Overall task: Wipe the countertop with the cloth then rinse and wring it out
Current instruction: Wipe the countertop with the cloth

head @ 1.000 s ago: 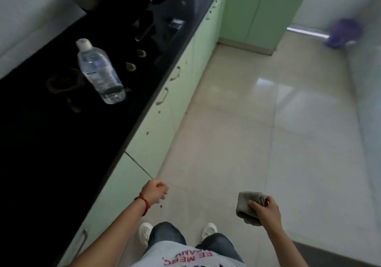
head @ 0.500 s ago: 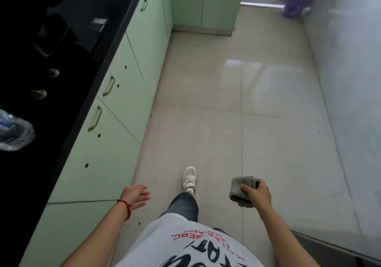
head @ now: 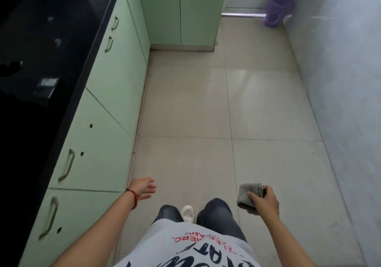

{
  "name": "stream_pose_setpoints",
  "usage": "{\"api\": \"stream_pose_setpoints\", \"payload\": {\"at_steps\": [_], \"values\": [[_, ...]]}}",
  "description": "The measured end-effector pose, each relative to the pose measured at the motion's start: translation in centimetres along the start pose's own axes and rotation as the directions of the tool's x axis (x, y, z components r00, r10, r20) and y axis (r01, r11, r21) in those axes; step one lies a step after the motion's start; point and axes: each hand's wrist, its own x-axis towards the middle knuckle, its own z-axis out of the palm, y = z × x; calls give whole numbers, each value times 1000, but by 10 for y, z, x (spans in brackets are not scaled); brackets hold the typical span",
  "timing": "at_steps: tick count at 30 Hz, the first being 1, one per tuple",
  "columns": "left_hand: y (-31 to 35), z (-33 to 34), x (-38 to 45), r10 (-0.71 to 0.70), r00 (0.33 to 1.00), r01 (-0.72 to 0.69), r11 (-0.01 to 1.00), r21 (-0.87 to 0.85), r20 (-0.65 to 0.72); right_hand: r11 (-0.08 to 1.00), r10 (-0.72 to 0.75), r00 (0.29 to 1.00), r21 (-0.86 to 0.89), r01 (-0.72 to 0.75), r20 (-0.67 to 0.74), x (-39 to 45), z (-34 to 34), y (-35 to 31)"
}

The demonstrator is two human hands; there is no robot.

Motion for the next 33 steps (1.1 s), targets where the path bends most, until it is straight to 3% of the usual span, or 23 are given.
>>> {"api": "stream_pose_setpoints", "payload": {"at_steps": [7, 16, 23, 29, 33], "values": [[152, 54, 56, 152, 988, -148, 981, 126, -22, 999, 7, 999, -39, -5, 47, 109, 6, -82], [280, 67, 105, 59, 989, -63, 998, -24, -138, 985, -67, 990, -148, 86, 128, 247, 13, -258], [380, 54, 168, 20, 978, -40, 995, -91, -210, 972, -174, 966, -124, 199, 190, 349, 53, -404], [503, 43, 224, -21, 978, -3, 993, -115, -209, 972, -165, 977, -147, 184, 131, 426, 81, -515], [603, 43, 251, 52, 982, -72, 991, -109, -180, 974, -169, 979, -131, 183, 112, 467, 93, -580]]}}
